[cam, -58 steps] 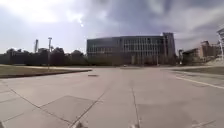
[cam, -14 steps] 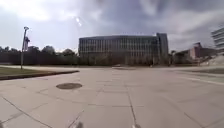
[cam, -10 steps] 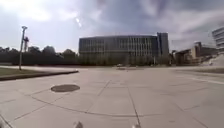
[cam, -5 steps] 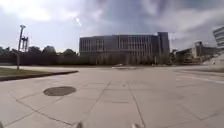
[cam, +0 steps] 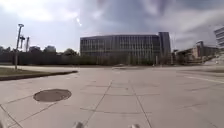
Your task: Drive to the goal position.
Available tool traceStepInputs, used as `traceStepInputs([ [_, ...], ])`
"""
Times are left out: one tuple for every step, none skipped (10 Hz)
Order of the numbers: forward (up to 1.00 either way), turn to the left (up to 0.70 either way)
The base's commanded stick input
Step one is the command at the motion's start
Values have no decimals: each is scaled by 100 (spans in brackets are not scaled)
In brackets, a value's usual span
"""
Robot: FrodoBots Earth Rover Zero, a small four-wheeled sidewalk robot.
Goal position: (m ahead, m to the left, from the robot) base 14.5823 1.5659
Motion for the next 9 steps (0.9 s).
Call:
traceStepInputs([
  [70,-1],
  [70,-1],
  [70,-1],
  [70,-1],
  [70,-1],
  [70,-1],
  [70,-1],
  [70,-1],
  [70,-1],
])
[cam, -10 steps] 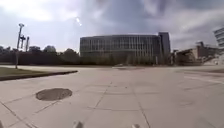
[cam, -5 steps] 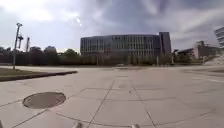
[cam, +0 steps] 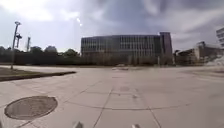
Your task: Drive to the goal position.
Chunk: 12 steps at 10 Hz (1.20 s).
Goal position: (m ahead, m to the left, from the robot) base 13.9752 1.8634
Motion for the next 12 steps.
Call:
traceStepInputs([
  [69,-1],
  [65,-1],
  [65,-1],
  [70,-1],
  [70,-1],
  [70,-1],
  [70,-1],
  [70,-1],
  [70,-1],
  [70,-1],
  [70,-1],
  [70,-1],
])
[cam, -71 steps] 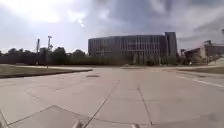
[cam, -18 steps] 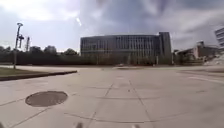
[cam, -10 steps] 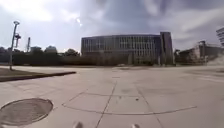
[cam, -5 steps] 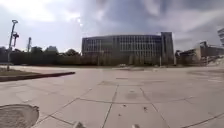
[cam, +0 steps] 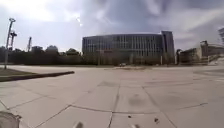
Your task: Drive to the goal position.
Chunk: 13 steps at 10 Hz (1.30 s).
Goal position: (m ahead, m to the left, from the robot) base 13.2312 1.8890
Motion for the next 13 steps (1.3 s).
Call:
traceStepInputs([
  [70,-1],
  [70,-1],
  [70,-1],
  [70,-1],
  [70,-1],
  [70,-1],
  [70,-1],
  [70,-1],
  [70,-1],
  [70,-1],
  [70,-1],
  [70,-1],
  [70,-1],
])
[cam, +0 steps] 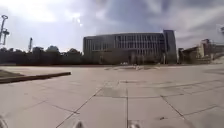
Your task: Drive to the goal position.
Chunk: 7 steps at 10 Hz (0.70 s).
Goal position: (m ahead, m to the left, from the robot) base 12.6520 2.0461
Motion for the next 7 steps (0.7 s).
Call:
traceStepInputs([
  [70,-1],
  [70,-1],
  [70,-1],
  [70,-1],
  [70,-1],
  [70,-1],
  [70,-1],
])
